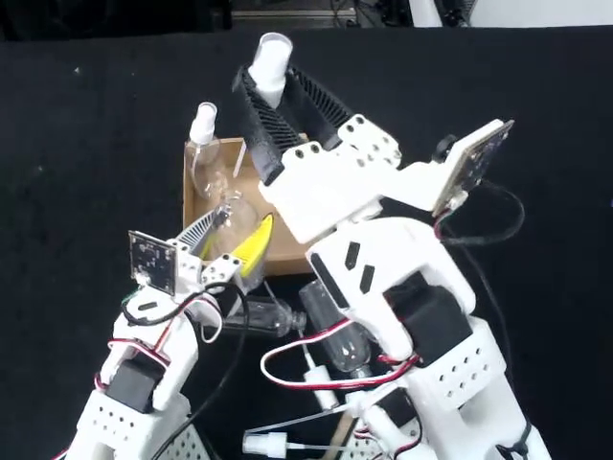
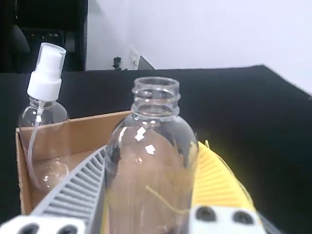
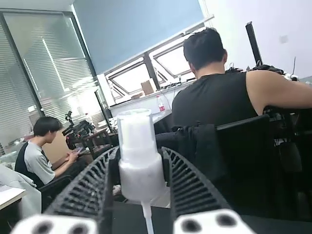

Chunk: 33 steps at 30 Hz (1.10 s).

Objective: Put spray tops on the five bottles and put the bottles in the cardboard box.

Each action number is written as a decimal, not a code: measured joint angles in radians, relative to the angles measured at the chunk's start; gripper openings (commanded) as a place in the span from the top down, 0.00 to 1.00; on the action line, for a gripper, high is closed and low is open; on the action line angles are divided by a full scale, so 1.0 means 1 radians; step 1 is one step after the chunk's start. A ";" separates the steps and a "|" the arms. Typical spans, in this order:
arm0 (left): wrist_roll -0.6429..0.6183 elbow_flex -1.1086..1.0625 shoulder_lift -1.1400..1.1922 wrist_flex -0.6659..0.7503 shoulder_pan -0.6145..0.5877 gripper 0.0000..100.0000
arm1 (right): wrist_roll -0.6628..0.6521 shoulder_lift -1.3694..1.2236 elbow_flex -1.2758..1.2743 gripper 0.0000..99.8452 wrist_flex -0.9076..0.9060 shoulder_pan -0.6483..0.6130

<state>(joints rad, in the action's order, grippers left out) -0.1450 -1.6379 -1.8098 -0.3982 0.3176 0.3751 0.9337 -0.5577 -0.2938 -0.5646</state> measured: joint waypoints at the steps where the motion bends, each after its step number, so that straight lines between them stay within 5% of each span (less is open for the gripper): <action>1: -0.020 0.000 0.000 0.002 0.000 0.90 | 0.000 0.000 0.000 0.98 0.000 0.002; 15: -0.054 -0.040 0.002 0.147 0.000 0.90 | -0.008 -0.002 -0.057 0.98 0.002 -0.003; 23: 0.178 -0.040 0.002 0.147 0.000 0.90 | -0.095 -0.002 -0.072 0.98 0.002 -0.083; 33: 0.192 -0.040 0.002 0.147 0.000 0.90 | -0.149 -0.002 -0.112 0.98 0.002 -0.114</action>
<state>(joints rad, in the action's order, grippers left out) 0.0468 -1.6778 -1.8082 -0.2509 0.3176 0.2263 0.9321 -0.6697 -0.2923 -0.6782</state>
